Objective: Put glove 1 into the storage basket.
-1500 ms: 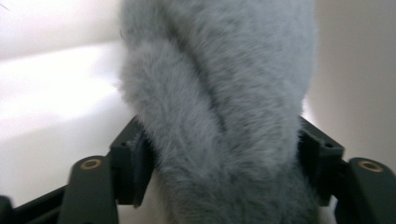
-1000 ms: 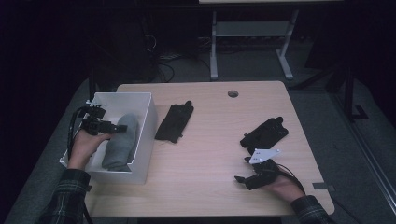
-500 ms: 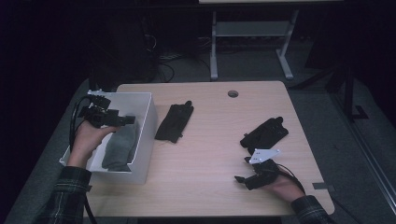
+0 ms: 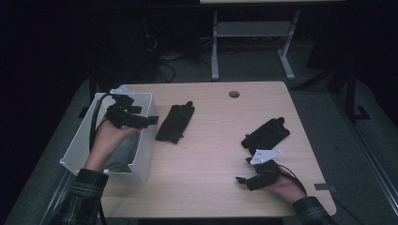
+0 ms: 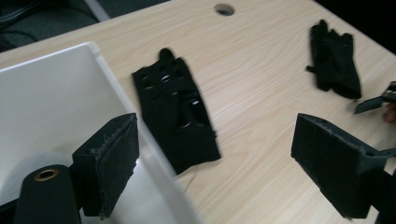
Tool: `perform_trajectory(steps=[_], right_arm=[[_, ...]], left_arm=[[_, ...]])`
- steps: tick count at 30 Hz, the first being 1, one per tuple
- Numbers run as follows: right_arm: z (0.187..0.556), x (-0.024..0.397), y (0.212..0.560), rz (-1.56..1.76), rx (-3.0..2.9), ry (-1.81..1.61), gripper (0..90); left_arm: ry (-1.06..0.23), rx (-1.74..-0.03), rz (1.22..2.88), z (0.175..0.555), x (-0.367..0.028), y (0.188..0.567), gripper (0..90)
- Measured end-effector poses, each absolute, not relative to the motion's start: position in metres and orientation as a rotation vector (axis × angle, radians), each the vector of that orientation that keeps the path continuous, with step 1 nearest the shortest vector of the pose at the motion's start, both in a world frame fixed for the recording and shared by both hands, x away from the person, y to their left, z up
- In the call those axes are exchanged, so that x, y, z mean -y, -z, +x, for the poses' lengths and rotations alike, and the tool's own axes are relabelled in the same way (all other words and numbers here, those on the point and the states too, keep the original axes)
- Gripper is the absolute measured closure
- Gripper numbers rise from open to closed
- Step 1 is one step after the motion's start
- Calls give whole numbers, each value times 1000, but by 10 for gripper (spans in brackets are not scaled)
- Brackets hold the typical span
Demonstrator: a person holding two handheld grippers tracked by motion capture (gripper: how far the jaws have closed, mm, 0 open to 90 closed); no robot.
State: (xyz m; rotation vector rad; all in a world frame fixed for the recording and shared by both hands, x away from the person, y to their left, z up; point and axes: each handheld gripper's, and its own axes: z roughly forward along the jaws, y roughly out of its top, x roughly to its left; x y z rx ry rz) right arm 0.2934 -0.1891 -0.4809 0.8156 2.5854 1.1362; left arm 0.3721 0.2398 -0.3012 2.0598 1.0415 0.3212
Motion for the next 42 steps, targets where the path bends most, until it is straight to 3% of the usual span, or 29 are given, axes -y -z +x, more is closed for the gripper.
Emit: perform_trajectory(steps=[18, 42], right_arm=[[294, 189, 481, 819, -2587, -1132, 148], [293, 188, 481, 815, -2593, -1130, 147]], left_arm=[[-243, -906, 2095, 346, -162, 336, 150], [-236, -834, 2226, 313, -144, 435, 148]])
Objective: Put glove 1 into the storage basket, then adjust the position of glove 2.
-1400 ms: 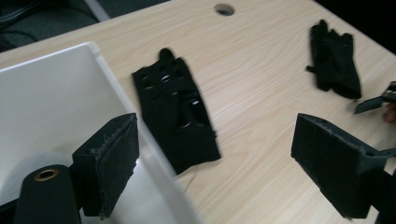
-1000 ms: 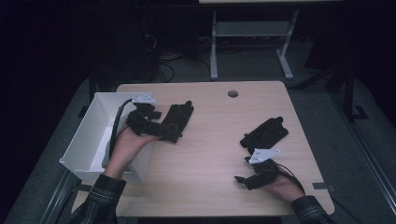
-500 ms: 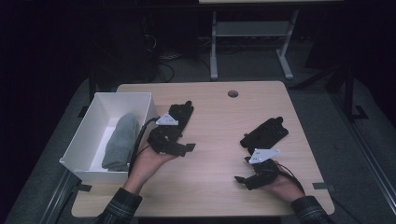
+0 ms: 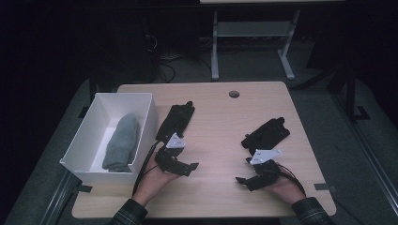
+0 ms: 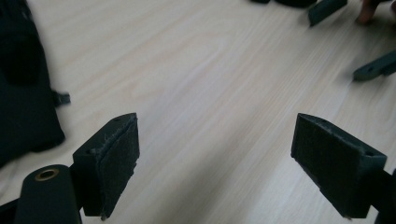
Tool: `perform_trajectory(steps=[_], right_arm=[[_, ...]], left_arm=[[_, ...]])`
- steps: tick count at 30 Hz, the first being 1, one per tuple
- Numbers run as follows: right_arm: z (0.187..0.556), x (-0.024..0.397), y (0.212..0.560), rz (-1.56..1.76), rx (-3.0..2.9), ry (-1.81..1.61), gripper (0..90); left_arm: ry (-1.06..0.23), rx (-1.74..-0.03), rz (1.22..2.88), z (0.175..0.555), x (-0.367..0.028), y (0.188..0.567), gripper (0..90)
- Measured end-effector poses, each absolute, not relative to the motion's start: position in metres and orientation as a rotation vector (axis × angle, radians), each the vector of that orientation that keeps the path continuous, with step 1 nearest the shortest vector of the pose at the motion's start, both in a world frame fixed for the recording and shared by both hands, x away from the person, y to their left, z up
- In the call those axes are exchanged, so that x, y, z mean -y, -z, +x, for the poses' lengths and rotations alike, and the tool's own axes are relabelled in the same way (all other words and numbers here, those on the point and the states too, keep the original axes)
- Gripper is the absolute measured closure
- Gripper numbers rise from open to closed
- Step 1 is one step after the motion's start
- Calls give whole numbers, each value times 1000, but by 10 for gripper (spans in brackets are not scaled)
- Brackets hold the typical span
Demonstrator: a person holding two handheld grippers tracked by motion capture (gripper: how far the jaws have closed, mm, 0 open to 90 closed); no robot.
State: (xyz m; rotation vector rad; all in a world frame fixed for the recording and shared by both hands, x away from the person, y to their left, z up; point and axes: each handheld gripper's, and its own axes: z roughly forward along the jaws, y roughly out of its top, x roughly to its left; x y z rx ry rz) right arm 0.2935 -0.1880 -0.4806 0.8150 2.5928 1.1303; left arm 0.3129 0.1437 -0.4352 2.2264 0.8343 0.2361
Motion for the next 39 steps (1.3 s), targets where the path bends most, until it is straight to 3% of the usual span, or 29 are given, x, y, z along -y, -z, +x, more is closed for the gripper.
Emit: perform_trajectory(steps=[7, 11, 15, 26, 30, 35, 39], right_arm=[[293, 187, 479, 804, -2614, -1110, 154], [294, 188, 476, 805, -2629, -1108, 211], [297, 189, 471, 808, -2631, -1137, 247], [308, 203, 460, 870, -2557, -1183, 331], [313, 211, 453, 887, -2511, -1208, 450], [322, 220, 444, 933, -2447, -1217, 670], [331, 227, 440, 970, -2425, -1207, 759]], left_arm=[[-229, -834, 2279, 305, -146, 457, 148], [-210, -830, 2297, 301, -148, 465, 135], [-276, -773, 2323, 296, -153, 469, 130], [-289, -689, 2250, 292, -166, 477, 132], [-289, -694, 2252, 291, -167, 477, 131], [-290, -697, 2251, 291, -167, 477, 131], [-289, -696, 2252, 291, -167, 477, 130]])
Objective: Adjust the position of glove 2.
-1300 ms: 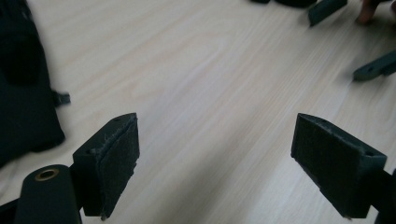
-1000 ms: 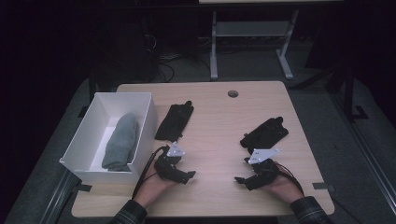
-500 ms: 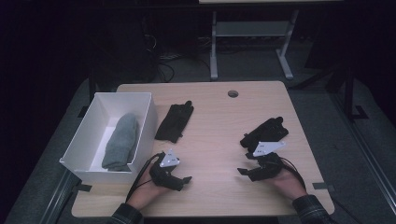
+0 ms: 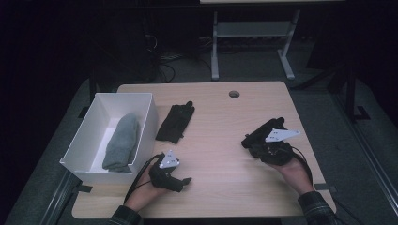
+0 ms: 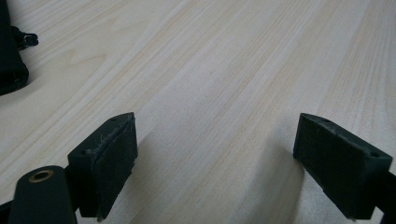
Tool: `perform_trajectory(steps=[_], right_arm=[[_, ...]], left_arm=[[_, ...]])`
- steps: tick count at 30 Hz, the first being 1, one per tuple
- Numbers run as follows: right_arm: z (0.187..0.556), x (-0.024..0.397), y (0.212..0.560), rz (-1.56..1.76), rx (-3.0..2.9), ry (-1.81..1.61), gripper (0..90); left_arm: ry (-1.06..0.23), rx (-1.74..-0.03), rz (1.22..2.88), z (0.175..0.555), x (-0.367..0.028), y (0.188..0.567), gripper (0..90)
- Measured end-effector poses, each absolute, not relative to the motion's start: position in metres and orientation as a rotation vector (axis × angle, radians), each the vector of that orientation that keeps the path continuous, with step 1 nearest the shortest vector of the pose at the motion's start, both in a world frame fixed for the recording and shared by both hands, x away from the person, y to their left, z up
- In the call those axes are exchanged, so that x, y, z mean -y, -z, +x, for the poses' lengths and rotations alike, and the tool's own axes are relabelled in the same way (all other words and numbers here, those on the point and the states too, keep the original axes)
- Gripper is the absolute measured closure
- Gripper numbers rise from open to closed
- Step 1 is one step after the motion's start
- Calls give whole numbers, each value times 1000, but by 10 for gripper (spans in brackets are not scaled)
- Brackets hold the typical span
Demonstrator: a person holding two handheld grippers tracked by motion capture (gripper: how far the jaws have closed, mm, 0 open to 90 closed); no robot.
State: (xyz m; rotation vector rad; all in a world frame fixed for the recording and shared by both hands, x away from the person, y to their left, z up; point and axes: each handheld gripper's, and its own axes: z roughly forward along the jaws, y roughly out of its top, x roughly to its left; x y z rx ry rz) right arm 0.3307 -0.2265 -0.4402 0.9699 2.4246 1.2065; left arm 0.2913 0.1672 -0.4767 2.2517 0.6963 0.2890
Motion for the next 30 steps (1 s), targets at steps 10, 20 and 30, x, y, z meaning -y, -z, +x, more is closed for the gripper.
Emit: perform_trajectory(steps=[10, 20, 30], right_arm=[[346, 245, 440, 1027, -2375, -1157, 900], [360, 266, 446, 1118, -2335, -1109, 900], [363, 275, 453, 1174, -2329, -1033, 900]], left_arm=[[-287, -695, 2253, 292, -167, 477, 129], [-287, -693, 2254, 292, -167, 477, 129], [-287, -693, 2255, 292, -167, 477, 129]])
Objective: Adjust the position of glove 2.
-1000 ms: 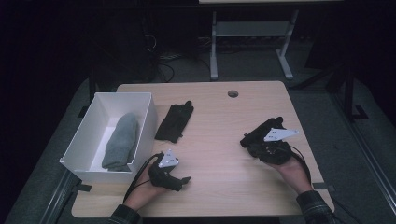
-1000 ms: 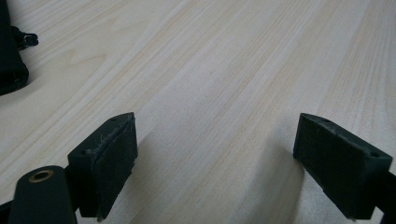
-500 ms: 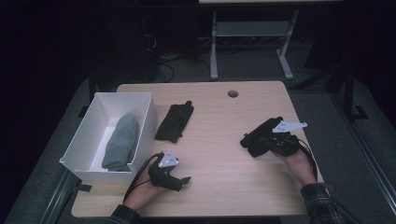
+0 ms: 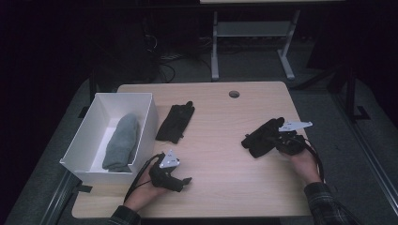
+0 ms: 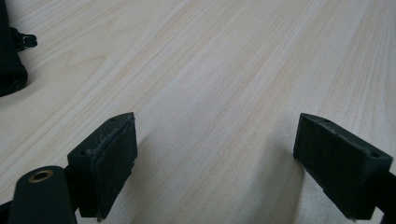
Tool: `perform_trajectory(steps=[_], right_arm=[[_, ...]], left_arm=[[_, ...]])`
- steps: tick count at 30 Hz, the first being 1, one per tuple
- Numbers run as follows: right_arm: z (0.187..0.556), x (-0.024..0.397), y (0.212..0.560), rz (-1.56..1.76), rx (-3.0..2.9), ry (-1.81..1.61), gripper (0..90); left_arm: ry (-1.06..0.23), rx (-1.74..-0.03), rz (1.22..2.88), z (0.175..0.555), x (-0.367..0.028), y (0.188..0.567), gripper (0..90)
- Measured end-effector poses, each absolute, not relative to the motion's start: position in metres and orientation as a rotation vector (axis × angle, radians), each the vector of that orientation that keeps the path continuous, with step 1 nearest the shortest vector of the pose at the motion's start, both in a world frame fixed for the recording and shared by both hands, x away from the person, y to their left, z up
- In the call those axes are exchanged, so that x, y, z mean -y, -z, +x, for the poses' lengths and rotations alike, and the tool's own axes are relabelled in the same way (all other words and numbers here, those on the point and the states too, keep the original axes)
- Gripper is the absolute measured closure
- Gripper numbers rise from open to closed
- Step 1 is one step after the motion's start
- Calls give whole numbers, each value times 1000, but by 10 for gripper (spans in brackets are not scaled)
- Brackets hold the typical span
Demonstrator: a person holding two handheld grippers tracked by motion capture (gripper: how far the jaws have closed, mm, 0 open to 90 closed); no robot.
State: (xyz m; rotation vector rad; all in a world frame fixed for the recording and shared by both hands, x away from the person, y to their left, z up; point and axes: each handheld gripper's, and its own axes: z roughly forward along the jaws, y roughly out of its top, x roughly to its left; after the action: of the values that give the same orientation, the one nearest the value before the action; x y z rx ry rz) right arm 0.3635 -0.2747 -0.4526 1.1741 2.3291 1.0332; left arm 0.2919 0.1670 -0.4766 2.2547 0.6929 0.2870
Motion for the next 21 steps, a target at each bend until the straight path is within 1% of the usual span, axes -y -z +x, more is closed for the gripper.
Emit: perform_trajectory(steps=[4, 8, 10, 21], right_arm=[[370, 284, 458, 1218, -2313, -1020, 900], [374, 285, 468, 1251, -2367, -958, 900], [375, 284, 469, 1237, -2374, -983, 900], [358, 256, 467, 1082, -2500, -987, 900]], left_arm=[[-287, -692, 2254, 292, -167, 477, 129], [-287, -692, 2255, 292, -167, 477, 129], [-287, -692, 2254, 292, -167, 477, 129], [-288, -696, 2253, 292, -166, 477, 130]])
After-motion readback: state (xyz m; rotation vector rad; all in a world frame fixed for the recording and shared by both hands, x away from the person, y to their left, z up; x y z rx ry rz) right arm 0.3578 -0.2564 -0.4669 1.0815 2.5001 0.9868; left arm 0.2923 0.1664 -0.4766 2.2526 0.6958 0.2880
